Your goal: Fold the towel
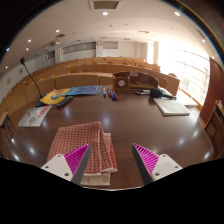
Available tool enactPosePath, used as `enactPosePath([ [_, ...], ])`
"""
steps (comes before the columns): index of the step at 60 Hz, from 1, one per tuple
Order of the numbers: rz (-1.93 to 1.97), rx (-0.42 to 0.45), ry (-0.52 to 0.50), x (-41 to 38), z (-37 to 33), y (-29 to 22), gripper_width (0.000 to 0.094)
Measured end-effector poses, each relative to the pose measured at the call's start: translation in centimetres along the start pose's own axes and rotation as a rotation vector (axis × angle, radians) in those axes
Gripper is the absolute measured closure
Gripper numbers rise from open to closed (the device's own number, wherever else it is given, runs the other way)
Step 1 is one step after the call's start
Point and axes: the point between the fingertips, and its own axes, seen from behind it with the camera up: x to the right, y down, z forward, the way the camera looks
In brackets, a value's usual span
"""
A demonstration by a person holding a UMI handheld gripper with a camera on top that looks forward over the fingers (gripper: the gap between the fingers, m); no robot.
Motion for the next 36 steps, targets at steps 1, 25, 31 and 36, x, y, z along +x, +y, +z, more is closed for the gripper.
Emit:
enactPosePath([
  [1,-0.006,0.001,0.0,0.0,-0.4,0.0,0.0083],
  [25,-0.094,0.077,-0.042,-6.1,-11.7,-1.3,0.0085],
  [31,-0.083,0.103,-0.025,-7.3,-15.4,-0.7,0.0083],
  [36,-0.082,0.109,-0.004,-8.0,-18.2,0.4,0.0087],
])
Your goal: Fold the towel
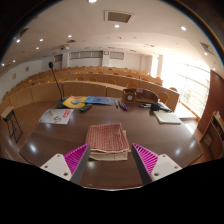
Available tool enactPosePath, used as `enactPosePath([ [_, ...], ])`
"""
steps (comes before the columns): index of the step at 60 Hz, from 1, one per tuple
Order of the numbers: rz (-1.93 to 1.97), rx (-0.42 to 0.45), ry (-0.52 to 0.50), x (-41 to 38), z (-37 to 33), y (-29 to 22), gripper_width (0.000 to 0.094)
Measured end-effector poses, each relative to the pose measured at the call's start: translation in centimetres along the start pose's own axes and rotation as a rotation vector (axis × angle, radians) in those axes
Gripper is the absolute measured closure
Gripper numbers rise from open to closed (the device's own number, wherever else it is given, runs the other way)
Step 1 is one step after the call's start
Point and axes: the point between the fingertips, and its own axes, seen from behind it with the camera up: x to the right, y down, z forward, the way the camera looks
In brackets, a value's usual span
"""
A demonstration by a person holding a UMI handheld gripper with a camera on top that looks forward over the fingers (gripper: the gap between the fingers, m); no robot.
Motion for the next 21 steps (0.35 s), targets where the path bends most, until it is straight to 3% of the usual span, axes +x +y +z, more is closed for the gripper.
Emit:
enactPosePath([
  [21,-0.015,-0.005,0.021,-2.7,-8.1,2.9,0.0086],
])
